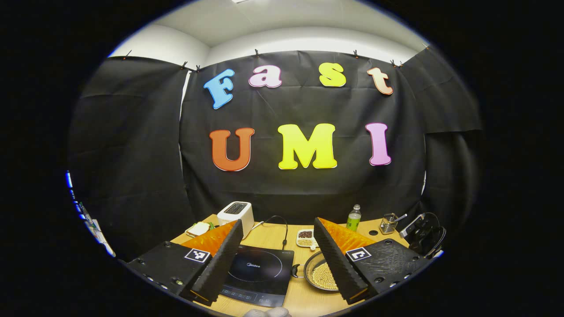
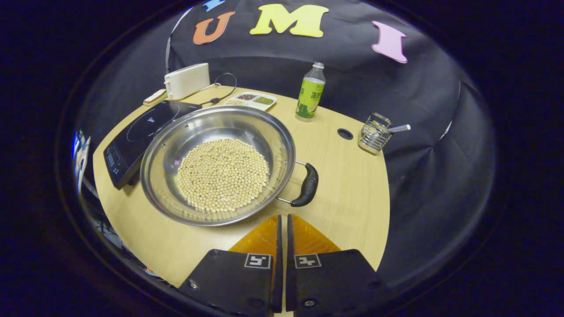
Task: First push the handle of the pot to place it horizontally, then grasp the pot with both hands and set it on the induction cooktop.
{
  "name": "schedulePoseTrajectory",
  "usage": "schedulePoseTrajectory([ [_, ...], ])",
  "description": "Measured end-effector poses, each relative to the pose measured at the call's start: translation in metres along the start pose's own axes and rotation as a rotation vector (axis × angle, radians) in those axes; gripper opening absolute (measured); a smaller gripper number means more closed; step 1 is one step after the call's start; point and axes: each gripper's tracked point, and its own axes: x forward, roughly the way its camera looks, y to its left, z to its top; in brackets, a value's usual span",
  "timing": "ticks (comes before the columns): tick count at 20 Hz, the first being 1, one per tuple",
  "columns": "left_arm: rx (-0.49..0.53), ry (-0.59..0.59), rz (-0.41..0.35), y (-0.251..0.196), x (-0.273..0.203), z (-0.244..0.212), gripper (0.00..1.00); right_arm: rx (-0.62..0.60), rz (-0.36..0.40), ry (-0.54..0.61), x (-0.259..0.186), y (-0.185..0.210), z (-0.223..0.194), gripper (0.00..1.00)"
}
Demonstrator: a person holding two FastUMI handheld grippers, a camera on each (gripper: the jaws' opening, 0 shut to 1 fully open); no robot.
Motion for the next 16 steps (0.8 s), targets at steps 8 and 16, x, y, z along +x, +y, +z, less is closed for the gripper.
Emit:
schedulePoseTrajectory([
  [8, -0.004, 0.066, -0.127, 0.010, -0.004, -0.046, 0.96, 0.114, -0.053, -0.077, -0.067, 0.027, -0.007, 0.63],
  [16, -0.006, 0.259, -0.215, -0.002, -0.002, -0.141, 0.96, 0.306, -0.056, -0.103, -0.091, 0.045, -0.036, 0.95],
])
